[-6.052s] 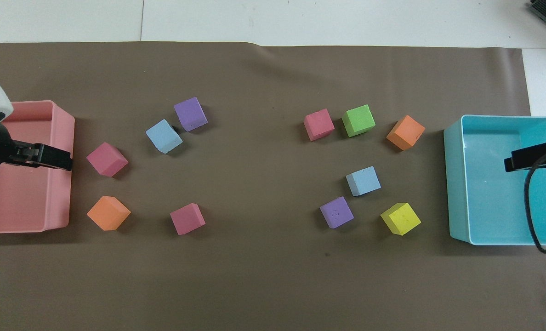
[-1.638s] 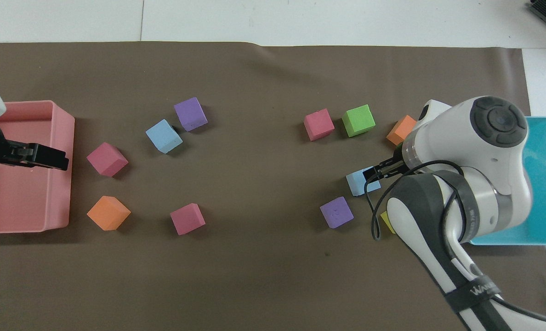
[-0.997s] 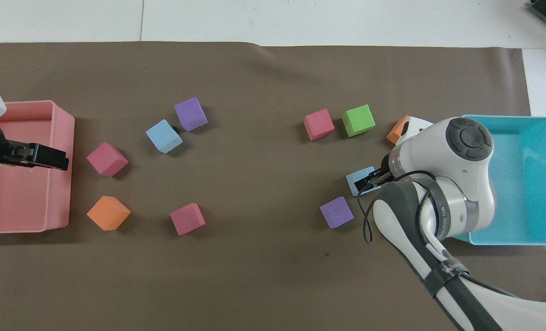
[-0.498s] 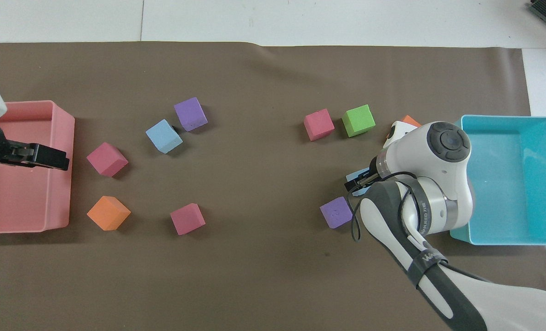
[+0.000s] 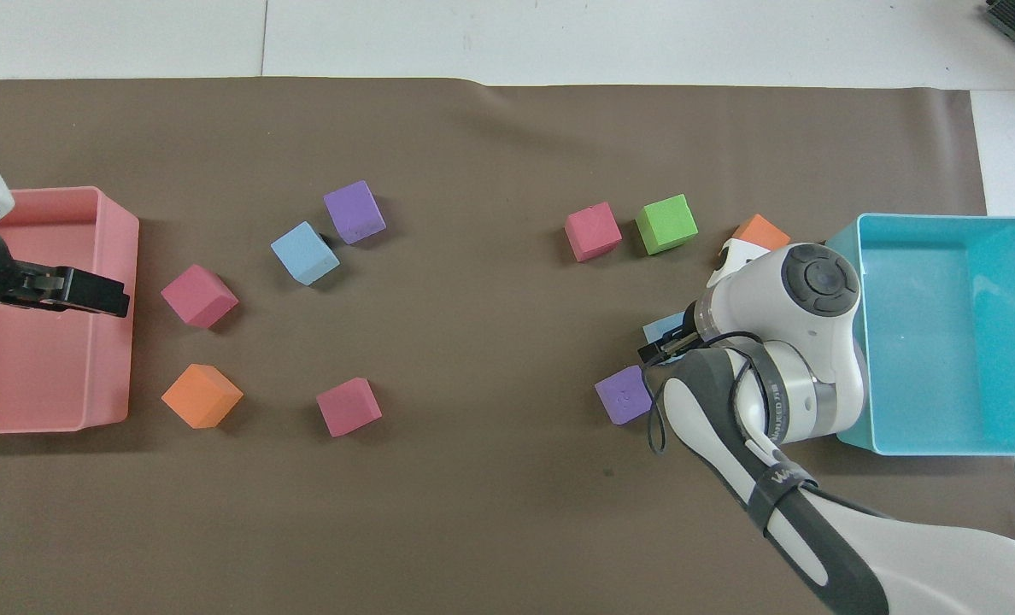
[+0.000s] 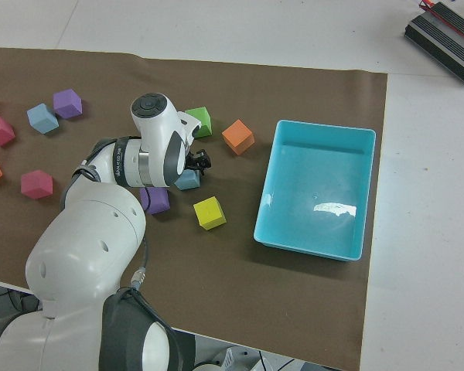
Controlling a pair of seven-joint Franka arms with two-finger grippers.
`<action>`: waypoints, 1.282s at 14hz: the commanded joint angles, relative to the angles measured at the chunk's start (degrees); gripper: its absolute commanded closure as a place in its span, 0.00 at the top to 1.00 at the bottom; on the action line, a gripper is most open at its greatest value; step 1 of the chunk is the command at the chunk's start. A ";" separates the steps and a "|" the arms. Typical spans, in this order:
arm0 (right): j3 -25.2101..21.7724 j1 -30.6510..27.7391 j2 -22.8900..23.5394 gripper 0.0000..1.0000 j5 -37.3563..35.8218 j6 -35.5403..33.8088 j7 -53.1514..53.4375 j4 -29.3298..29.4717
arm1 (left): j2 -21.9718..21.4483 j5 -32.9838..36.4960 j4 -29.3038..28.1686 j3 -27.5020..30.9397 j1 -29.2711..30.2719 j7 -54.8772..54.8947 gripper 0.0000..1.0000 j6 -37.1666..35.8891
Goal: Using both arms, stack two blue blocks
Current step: 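Close the right gripper on the light blue cube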
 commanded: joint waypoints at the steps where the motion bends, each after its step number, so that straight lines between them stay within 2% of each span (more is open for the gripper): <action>1: -0.15 -0.01 -0.24 1.00 1.16 1.53 -1.40 -1.08 | -1.01 0.60 -0.73 -0.04 -0.09 -0.23 1.00 -0.34; 5: -0.15 -0.01 -0.15 1.00 1.16 1.62 -1.13 -1.43 | -1.01 0.52 -0.73 -0.04 -0.17 -0.23 1.00 -0.34; 6: -0.15 -0.01 -0.15 0.80 1.16 1.62 -1.05 -1.43 | -1.01 0.60 -0.73 -0.04 -0.18 -0.23 1.00 -0.34; 8: -0.15 -0.01 -0.15 0.16 1.16 1.53 -0.17 -1.43 | -1.01 0.52 -0.73 -0.04 -0.09 -0.14 1.00 -0.34; 9: -0.15 0.07 -0.15 0.00 1.16 1.53 1.14 -1.34 | -1.01 0.52 -0.73 -0.04 0.00 -0.14 1.00 -0.34; 13: -0.23 -0.10 0.12 0.00 1.07 0.13 3.26 1.11 | -1.01 0.52 -0.73 -0.04 -0.09 -0.23 1.00 -0.34; 15: -0.32 -0.28 -0.67 0.00 1.16 -4.24 3.70 3.74 | -1.01 0.52 -0.73 -0.04 -0.09 -0.23 1.00 -0.34; 18: -0.32 -0.01 -0.94 0.00 0.02 -12.33 11.32 10.42 | -1.01 0.60 -0.73 -0.04 -0.09 -0.23 1.00 -0.34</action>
